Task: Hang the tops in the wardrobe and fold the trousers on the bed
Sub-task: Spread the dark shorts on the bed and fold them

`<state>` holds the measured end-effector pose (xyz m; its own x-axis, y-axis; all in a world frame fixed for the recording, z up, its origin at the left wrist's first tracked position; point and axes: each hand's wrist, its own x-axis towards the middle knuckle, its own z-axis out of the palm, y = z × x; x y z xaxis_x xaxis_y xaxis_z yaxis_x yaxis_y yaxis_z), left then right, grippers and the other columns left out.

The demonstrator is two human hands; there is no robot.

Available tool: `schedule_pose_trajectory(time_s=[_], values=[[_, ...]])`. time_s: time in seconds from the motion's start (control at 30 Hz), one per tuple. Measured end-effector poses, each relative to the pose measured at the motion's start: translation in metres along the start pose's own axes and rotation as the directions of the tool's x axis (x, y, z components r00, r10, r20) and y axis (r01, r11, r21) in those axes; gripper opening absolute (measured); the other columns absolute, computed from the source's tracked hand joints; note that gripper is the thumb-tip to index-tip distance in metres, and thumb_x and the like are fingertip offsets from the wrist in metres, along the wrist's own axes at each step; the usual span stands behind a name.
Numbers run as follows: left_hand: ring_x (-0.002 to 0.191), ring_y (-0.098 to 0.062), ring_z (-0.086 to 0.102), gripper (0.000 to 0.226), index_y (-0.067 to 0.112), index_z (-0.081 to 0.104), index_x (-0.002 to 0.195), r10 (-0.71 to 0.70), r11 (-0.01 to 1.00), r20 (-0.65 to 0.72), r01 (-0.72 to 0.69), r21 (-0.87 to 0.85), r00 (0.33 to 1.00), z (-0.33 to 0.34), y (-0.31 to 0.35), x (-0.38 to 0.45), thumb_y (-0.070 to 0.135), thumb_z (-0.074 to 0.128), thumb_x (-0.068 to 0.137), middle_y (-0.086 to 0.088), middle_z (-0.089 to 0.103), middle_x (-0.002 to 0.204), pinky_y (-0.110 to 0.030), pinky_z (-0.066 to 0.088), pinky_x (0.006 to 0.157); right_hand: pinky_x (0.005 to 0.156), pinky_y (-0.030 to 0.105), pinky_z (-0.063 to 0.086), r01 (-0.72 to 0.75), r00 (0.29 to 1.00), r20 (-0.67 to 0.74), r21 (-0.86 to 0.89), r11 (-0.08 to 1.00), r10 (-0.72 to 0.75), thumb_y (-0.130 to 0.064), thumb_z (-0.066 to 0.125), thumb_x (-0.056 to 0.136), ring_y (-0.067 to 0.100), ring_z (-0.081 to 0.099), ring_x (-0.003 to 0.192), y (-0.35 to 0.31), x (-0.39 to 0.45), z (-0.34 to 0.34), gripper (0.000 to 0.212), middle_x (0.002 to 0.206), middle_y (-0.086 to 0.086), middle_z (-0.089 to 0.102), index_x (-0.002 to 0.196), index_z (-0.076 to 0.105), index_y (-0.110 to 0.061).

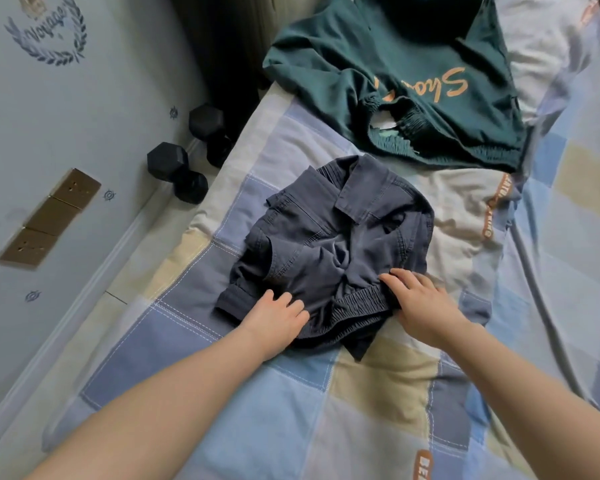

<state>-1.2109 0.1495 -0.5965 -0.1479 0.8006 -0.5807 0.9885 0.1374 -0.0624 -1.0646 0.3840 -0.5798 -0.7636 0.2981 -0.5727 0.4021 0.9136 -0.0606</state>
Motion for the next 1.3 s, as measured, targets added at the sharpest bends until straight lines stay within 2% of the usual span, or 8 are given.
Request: schedule_pose_trajectory(time_s=[0.2, 0.33, 0.5, 0.67, 0.87, 1.07, 1.2, 1.3], values=[[0.103, -0.032, 0.06, 0.042, 0.014, 0.047, 0.111, -0.042, 0.949, 0.098, 0.07, -0.307, 0.994, -0.028, -0.022, -0.014, 0.047, 0.062, 0.089, -0.006, 0.062, 0.11, -0.04, 0.046, 0.078, 0.073, 0.039, 0.043, -0.04, 0.993, -0.114, 0.015, 0.999, 0.041, -0.024, 0.044, 0.093, 0.027, 0.047, 0.098, 0.0, -0.021, -0.004, 0.025, 0.11, -0.001, 0.047, 0.118, 0.04, -0.022], [0.09, -0.026, 0.054, 0.048, 0.019, 0.042, 0.101, -0.014, 0.898, 0.092, 0.053, -0.437, 0.996, -0.032, -0.028, -0.054, 0.065, 0.05, 0.089, -0.001, 0.054, 0.098, -0.037, 0.04, 0.072, 0.071, 0.036, 0.04, -0.046, 0.988, -0.148, -0.067, 0.997, 0.036, -0.015, 0.056, 0.083, 0.027, 0.049, 0.098, -0.001, -0.063, 0.003, 0.043, 0.111, -0.001, 0.048, 0.123, 0.042, -0.025], [0.095, -0.019, 0.049, 0.03, 0.023, 0.044, 0.114, -0.058, 0.917, -0.075, 0.023, -0.399, 0.995, -0.046, -0.04, -0.126, 0.006, 0.051, 0.09, 0.005, 0.045, 0.106, -0.029, 0.037, 0.066, 0.067, 0.041, 0.051, -0.046, 0.928, -0.37, -0.007, 0.999, 0.04, 0.008, 0.08, 0.035, 0.035, 0.061, 0.086, -0.016, -0.145, -0.02, 0.068, 0.098, 0.01, 0.061, 0.101, 0.069, -0.009], [0.069, -0.016, 0.055, 0.04, 0.021, 0.058, 0.09, -0.058, 0.926, -0.246, -0.04, -0.374, 0.967, -0.102, -0.048, -0.182, -0.008, 0.07, 0.066, 0.007, 0.053, 0.084, -0.027, 0.04, 0.05, 0.081, 0.045, 0.041, -0.132, 0.857, -0.471, 0.193, 0.972, 0.21, -0.002, 0.085, 0.048, 0.038, 0.058, 0.101, -0.032, -0.219, -0.064, 0.054, 0.115, 0.013, 0.062, 0.099, 0.071, -0.013], [0.075, -0.023, 0.053, 0.028, 0.023, 0.048, 0.091, -0.18, 0.765, -0.289, -0.05, -0.642, 0.94, -0.195, -0.037, -0.24, 0.002, 0.054, 0.074, 0.011, 0.046, 0.088, -0.04, 0.047, 0.067, 0.055, 0.027, 0.039, -0.117, 0.607, -0.287, 0.89, 0.441, 0.741, 0.007, 0.054, 0.081, 0.009, 0.052, 0.058, -0.056, -0.301, -0.134, 0.043, 0.071, -0.003, 0.057, 0.098, 0.048, -0.032], [0.096, -0.015, 0.056, 0.044, 0.032, 0.049, 0.11, -0.091, 0.748, -0.25, -0.099, -0.656, 0.964, -0.269, 0.005, -0.283, 0.003, 0.049, 0.076, 0.018, 0.051, 0.105, -0.037, 0.048, 0.083, 0.042, 0.016, 0.032, 0.289, 0.471, -0.091, 0.956, -0.057, 0.877, 0.009, 0.044, 0.087, 0.006, 0.039, 0.046, -0.079, -0.366, -0.203, 0.04, 0.056, -0.008, 0.057, 0.092, 0.052, -0.03], [0.112, -0.005, 0.055, 0.052, 0.043, 0.037, 0.138, 0.172, 0.777, -0.126, -0.214, -0.593, 0.977, -0.308, 0.04, -0.291, 0.029, 0.054, 0.091, 0.02, 0.05, 0.13, -0.031, 0.046, 0.095, 0.057, 0.017, 0.049, 0.467, 0.547, -0.15, 0.871, -0.151, 0.824, 0.004, 0.056, 0.09, 0.009, 0.062, 0.065, -0.086, -0.418, -0.255, 0.03, 0.078, -0.001, 0.07, 0.095, 0.056, -0.026], [0.094, -0.001, 0.061, 0.067, 0.052, 0.021, 0.147, 0.334, 0.575, -0.073, -0.265, -0.774, 0.94, -0.356, 0.076, -0.295, 0.044, 0.06, 0.093, 0.018, 0.045, 0.14, -0.02, 0.048, 0.086, 0.067, 0.023, 0.053, 0.494, 0.552, -0.258, 0.867, -0.063, 0.793, 0.004, 0.064, 0.086, 0.012, 0.066, 0.076, -0.092, -0.462, -0.282, 0.023, 0.084, 0.003, 0.072, 0.095, 0.065, -0.016]])
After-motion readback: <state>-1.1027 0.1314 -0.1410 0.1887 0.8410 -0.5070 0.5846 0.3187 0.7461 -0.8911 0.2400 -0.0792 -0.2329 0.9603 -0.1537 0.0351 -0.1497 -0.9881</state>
